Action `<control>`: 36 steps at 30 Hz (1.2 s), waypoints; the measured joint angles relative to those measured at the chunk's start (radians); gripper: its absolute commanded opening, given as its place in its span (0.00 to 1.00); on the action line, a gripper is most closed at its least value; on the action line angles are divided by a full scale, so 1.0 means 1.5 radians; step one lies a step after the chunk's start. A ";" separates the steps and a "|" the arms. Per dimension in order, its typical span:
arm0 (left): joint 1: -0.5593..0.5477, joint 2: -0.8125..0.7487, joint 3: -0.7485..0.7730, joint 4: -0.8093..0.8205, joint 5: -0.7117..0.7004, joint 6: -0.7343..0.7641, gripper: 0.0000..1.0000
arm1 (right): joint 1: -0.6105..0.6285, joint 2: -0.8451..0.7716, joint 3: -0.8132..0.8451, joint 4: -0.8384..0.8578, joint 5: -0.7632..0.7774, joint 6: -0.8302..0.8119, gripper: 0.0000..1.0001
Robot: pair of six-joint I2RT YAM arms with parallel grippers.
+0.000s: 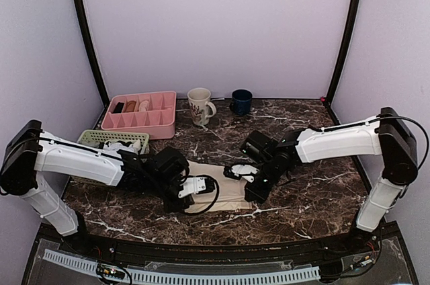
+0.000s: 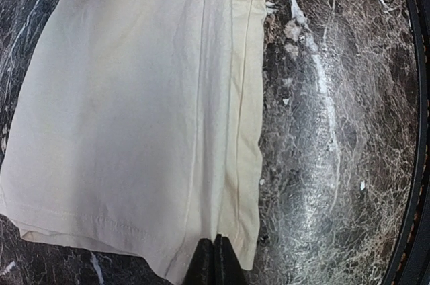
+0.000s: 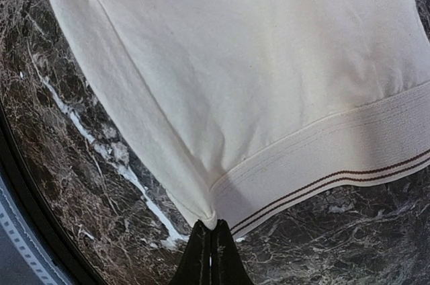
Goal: Roll the underwear
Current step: Smooth out the underwear at the center of the board.
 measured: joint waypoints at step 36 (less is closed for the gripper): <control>0.014 -0.245 0.051 0.007 -0.233 -0.196 0.99 | -0.109 -0.244 0.038 0.108 0.033 0.164 0.99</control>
